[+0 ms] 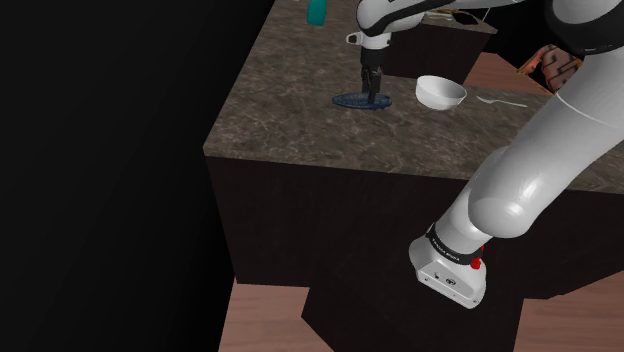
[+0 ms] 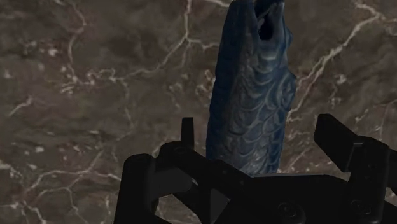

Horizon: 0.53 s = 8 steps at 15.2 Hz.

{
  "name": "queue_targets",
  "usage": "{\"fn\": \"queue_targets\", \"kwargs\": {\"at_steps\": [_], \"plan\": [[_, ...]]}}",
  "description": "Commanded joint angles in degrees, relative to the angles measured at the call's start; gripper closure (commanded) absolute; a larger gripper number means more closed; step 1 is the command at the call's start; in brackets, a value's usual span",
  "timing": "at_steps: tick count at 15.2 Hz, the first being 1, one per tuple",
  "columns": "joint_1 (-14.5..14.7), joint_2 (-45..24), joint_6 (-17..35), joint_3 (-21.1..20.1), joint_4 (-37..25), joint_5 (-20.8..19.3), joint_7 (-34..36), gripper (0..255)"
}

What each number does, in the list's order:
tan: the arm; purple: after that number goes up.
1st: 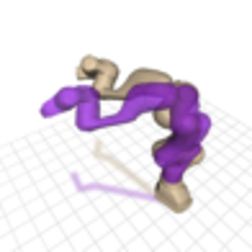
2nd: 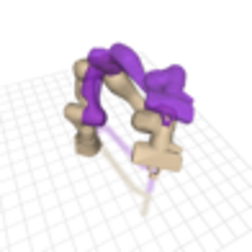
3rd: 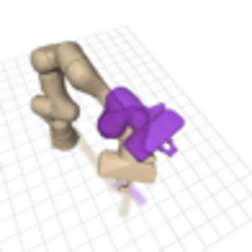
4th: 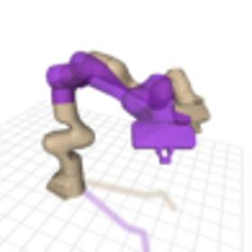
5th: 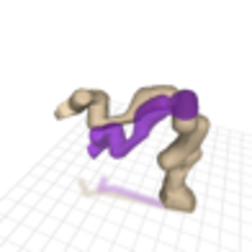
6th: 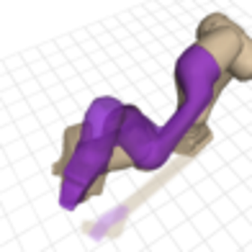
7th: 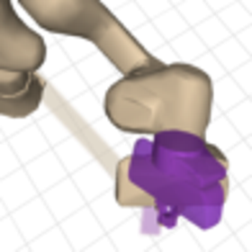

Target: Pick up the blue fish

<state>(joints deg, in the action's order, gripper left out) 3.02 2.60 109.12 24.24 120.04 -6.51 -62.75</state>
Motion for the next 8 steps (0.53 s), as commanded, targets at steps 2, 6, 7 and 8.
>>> {"fn": "queue_targets", "kwargs": {"at_steps": [2, 6, 7, 8], "plan": [[-0.02, -0.76, 2.03, 0.05, 1.31, 0.23, -0.03, 0], [-0.05, -0.73, 1.94, 0.08, 1.24, 0.22, -0.09, 255], [-0.04, -0.73, 1.93, 0.08, 1.23, 0.22, -0.08, 255], [-0.05, -0.73, 1.93, 0.08, 1.23, 0.22, -0.09, 255]]}}
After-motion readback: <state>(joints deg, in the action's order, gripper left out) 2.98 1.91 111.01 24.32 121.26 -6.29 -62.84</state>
